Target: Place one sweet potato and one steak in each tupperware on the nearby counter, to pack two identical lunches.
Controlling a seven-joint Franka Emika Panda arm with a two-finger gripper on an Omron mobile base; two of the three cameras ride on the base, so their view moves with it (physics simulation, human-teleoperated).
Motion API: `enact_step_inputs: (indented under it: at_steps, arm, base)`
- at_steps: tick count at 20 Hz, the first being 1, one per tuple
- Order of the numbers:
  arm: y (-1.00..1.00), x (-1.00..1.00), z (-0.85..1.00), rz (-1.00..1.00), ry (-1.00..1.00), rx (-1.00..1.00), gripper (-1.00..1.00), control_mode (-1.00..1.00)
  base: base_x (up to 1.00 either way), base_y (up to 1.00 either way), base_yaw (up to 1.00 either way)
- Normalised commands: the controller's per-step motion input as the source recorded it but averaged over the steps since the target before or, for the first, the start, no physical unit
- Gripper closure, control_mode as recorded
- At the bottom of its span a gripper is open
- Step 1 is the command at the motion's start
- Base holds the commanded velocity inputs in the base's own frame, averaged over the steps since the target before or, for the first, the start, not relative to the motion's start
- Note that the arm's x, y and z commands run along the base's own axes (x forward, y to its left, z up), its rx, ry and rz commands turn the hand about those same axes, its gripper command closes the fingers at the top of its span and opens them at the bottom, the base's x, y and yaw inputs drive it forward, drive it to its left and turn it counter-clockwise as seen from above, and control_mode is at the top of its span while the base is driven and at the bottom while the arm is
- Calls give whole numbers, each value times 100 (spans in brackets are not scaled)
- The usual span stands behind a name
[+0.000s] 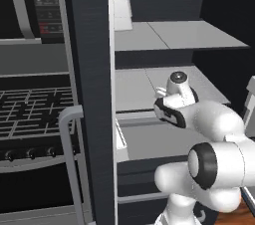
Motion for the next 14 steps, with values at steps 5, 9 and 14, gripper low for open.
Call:
enact_step_inputs:
  at_steps: [5,9,14]
  arm:
    - [-50,-100,60,0,11,2,100,-100]
    - [-3,-100,64,9,6,0,100,-100]
    - [22,-100,50,15,2,0,100,-100]
  base:
    - [0,0,0]
    - [0,0,0]
    - [0,0,0]
